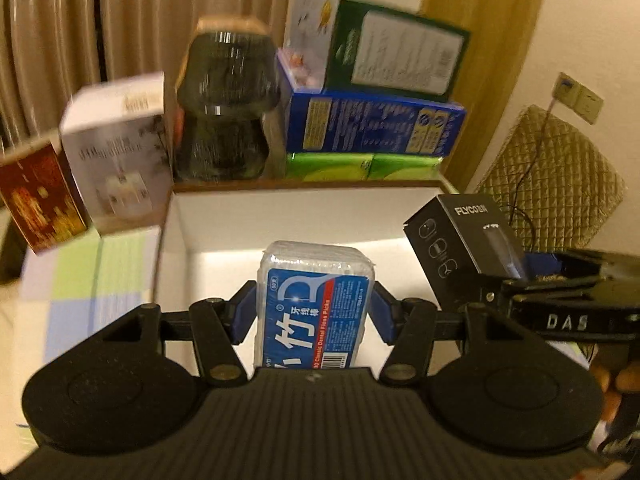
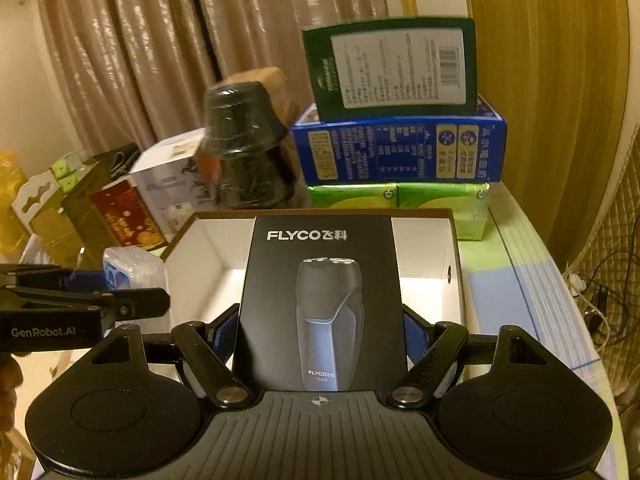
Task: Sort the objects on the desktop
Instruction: 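Carry the toothpick case with the left tool while the right tool carries the FLYCO box into the brown box, then lower both items into the box and open both tools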
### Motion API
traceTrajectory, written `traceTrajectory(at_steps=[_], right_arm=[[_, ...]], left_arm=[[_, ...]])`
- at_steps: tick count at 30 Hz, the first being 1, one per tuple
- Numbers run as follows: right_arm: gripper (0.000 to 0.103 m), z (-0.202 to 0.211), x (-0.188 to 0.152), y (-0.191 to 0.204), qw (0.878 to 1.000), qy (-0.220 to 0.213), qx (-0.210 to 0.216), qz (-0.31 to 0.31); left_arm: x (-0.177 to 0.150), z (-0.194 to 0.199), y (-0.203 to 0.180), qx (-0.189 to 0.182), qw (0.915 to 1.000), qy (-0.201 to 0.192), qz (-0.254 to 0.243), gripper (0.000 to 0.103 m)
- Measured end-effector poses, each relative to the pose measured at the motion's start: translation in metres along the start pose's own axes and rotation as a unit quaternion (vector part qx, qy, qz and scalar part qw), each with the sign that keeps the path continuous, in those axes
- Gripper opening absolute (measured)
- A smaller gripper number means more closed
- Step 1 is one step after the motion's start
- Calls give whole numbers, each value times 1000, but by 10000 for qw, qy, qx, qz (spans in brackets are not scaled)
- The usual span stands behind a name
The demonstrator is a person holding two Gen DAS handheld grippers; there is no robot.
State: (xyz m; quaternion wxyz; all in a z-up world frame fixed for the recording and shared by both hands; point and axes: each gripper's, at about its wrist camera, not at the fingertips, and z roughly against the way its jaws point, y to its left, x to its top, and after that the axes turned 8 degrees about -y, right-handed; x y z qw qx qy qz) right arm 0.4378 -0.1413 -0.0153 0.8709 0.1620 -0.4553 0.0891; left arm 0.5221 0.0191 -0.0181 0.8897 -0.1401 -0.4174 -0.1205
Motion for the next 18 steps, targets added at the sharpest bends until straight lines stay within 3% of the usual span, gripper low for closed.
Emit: traceTrajectory(at_steps=[5,11,18], right_arm=[[76,-39,-3,-9,9994,236,-243,-89],[76,-74,-17,-23,9967,586,-498,-275],[76,-93,-33,-28,9935,880,-615,-380]], left_arm=[[-3,-52,13,-3,9974,485,542,54],[-25,-105,22,55,9874,1183,1045,54],[-36,-132,29,96,9772,1708,1261,54]])
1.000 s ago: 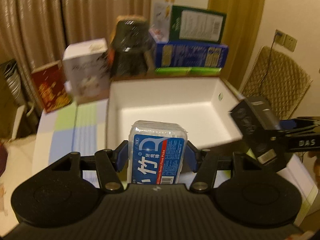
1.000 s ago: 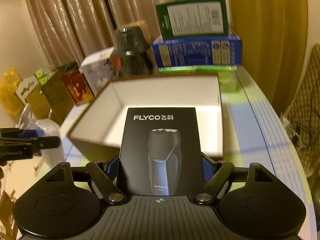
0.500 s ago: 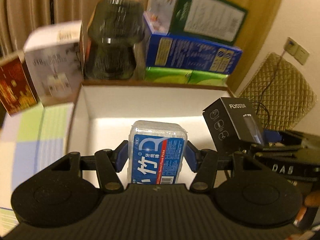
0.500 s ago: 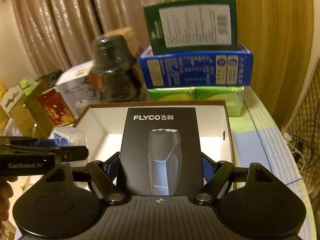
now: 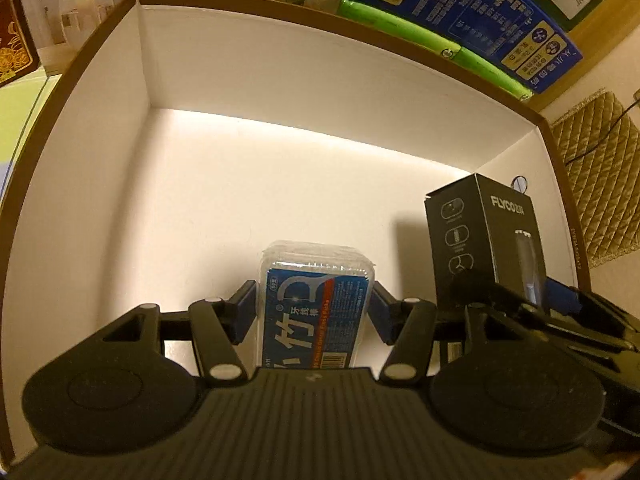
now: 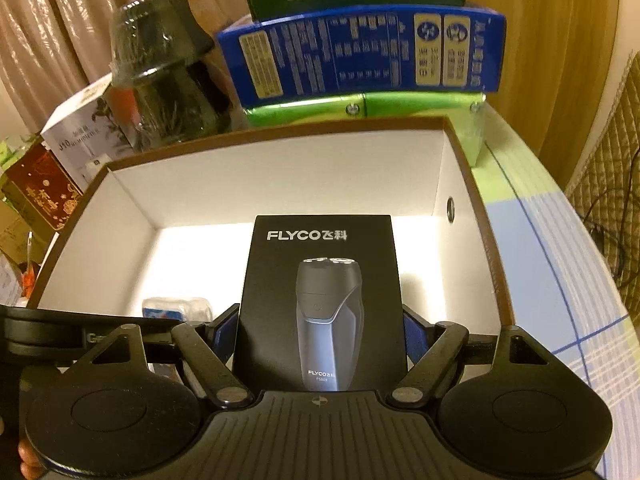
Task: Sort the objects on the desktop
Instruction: 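Lower both items into the box and open both tools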
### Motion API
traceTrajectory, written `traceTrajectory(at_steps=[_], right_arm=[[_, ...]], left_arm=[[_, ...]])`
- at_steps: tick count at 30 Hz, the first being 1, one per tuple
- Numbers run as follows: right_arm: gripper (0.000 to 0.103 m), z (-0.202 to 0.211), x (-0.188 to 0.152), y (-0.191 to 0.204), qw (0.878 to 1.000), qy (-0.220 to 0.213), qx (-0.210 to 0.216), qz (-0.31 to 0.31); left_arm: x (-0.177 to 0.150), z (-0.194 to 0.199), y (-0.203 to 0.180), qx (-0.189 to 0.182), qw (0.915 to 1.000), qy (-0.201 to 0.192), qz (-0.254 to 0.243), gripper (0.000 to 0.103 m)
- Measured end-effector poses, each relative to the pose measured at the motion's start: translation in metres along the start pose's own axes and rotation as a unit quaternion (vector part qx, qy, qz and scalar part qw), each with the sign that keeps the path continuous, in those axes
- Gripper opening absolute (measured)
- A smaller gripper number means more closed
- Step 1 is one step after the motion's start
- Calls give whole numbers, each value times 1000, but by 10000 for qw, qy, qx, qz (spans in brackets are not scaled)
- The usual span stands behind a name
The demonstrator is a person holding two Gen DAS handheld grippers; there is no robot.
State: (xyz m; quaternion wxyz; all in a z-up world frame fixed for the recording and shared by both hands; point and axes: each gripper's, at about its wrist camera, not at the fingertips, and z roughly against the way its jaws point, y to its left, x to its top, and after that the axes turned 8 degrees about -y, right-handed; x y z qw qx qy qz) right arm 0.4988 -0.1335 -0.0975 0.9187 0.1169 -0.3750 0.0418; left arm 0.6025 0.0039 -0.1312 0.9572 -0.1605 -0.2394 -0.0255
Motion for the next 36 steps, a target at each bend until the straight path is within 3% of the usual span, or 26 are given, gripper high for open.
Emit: traceTrajectory(at_steps=[6,16,20,23,36], right_arm=[[76,-4,2,0,9999,69,-38,-75],[76,-15,3,6,9996,274,24,-96],[82,-18,5,8,9994,311,151,-15],[89,-11,6,9,9997,199,116,23],[101,57,0,6,9991,-250,275,213]], left_arm=[[5,6,3,170,9997,21,-182,55],[13,21,-2,379,9970,-273,-610,61],[13,26,-1,395,9964,-353,-660,62],[12,32,-3,372,9961,-403,-698,64],[-12,88,-19,422,9900,-917,-988,79]])
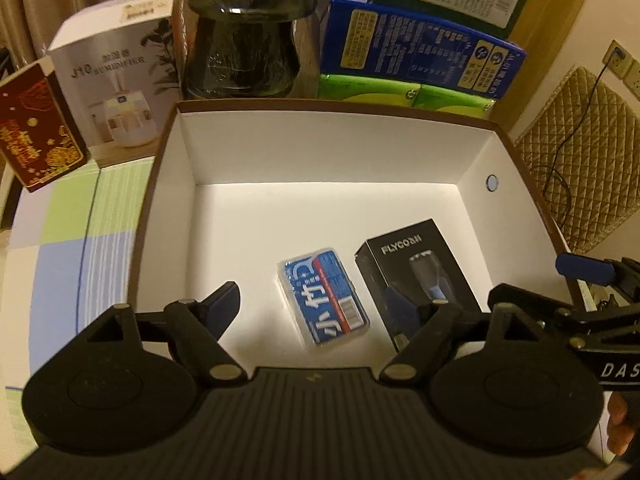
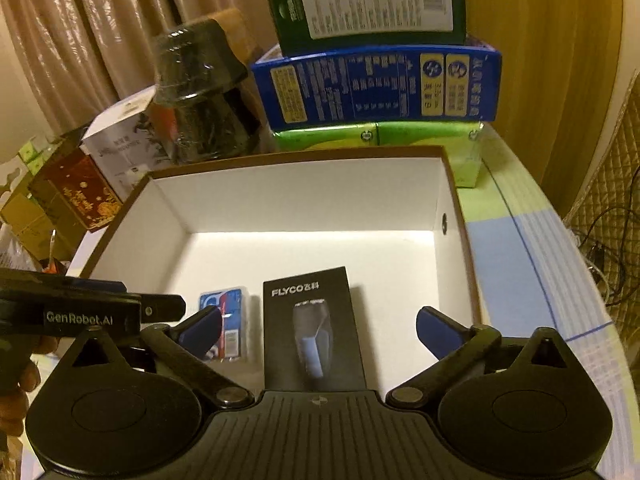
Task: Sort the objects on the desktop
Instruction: 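Lower both items into the box and open both tools, then withdraw both tools from the box back toward the remaining items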
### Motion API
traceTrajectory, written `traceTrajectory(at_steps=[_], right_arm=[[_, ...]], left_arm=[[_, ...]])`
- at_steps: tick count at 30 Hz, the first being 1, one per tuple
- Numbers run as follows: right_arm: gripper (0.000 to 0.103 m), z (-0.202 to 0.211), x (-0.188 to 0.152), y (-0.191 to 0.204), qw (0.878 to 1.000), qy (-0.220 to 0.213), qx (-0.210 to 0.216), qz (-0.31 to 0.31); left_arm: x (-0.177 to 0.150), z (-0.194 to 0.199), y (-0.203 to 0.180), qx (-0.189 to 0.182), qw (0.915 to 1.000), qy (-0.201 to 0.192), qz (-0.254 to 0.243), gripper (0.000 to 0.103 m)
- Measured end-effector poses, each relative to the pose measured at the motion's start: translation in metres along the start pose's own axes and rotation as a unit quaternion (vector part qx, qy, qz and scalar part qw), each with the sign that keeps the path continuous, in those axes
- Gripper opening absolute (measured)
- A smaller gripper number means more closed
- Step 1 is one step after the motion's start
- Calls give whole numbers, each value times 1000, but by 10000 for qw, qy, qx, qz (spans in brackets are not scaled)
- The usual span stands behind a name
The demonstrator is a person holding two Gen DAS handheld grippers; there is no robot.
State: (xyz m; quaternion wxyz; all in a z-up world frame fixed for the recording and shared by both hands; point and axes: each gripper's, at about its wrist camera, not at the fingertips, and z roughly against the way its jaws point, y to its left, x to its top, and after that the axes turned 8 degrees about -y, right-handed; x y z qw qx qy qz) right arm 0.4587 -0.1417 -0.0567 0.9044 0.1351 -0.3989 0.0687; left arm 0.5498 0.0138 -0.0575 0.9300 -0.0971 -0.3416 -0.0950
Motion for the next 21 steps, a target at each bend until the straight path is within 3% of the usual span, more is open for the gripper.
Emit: traceTrajectory(at_steps=[21], right_arm=[[101,119,-41,19,9981,-447,337,251]], left_arm=[[-81,121,-17,399,9974,-590,113,87]])
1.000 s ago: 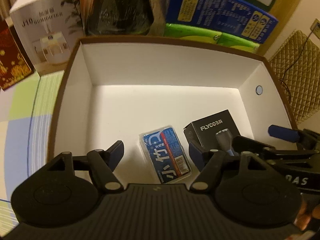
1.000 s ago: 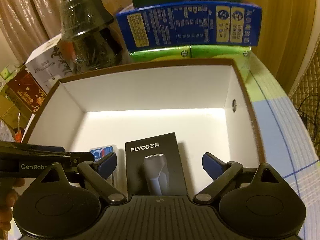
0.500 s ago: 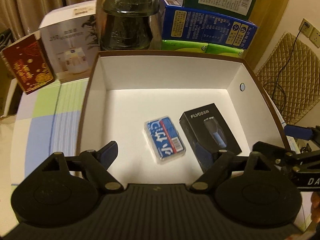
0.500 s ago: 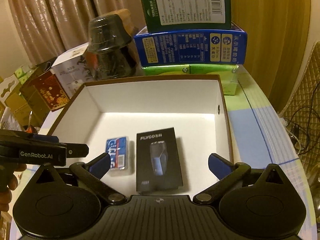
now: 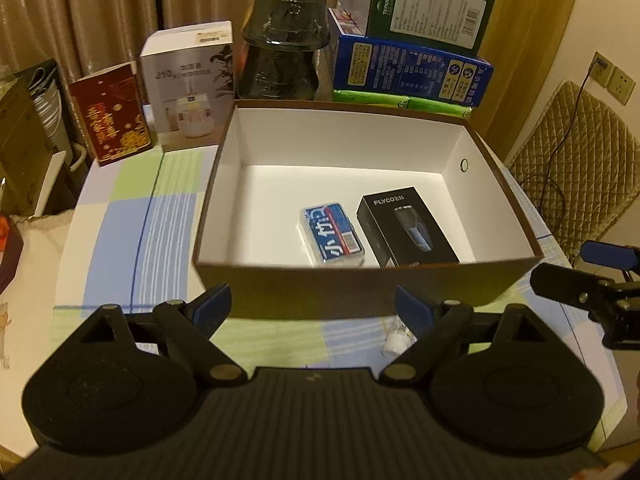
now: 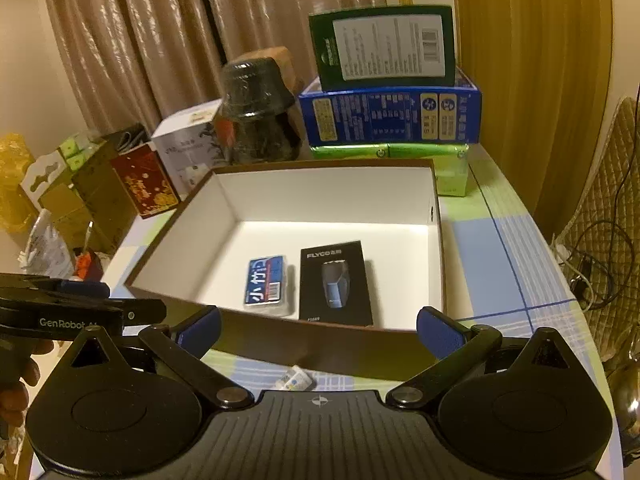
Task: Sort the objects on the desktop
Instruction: 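Withdraw both tools from the box back toward the remaining items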
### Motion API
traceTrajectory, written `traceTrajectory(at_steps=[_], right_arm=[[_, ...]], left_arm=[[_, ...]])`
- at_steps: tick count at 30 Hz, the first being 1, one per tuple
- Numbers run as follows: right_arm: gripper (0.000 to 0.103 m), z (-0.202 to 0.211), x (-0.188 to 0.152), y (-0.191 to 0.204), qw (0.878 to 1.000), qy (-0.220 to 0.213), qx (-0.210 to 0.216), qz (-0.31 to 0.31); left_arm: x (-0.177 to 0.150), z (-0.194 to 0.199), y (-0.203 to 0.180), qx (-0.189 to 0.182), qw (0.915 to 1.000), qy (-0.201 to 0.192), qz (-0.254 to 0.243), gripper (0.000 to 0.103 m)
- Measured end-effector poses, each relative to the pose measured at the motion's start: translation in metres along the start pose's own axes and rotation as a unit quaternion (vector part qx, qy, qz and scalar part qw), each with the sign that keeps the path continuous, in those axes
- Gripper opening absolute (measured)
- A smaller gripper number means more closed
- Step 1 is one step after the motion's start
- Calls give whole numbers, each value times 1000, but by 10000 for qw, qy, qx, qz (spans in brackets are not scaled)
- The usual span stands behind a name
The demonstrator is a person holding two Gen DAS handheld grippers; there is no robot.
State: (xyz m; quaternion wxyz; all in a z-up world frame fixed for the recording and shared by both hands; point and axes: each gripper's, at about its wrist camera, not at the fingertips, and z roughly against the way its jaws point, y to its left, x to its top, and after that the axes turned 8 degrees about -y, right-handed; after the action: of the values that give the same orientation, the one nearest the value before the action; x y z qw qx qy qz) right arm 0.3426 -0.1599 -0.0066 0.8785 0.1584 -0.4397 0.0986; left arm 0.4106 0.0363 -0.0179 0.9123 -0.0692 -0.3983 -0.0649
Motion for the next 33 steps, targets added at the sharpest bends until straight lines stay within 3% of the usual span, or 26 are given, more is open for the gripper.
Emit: traceTrajectory(at_steps=[14,33], right_arm=[[101,68,-48,-1,9996,84,200,154],[101,138,-110,6,9979,234,432,427]], left_arm=[[-63,76,-7,381,9993,-38,-12,88],[-141,148,-36,704,9973,-47,-196,102]])
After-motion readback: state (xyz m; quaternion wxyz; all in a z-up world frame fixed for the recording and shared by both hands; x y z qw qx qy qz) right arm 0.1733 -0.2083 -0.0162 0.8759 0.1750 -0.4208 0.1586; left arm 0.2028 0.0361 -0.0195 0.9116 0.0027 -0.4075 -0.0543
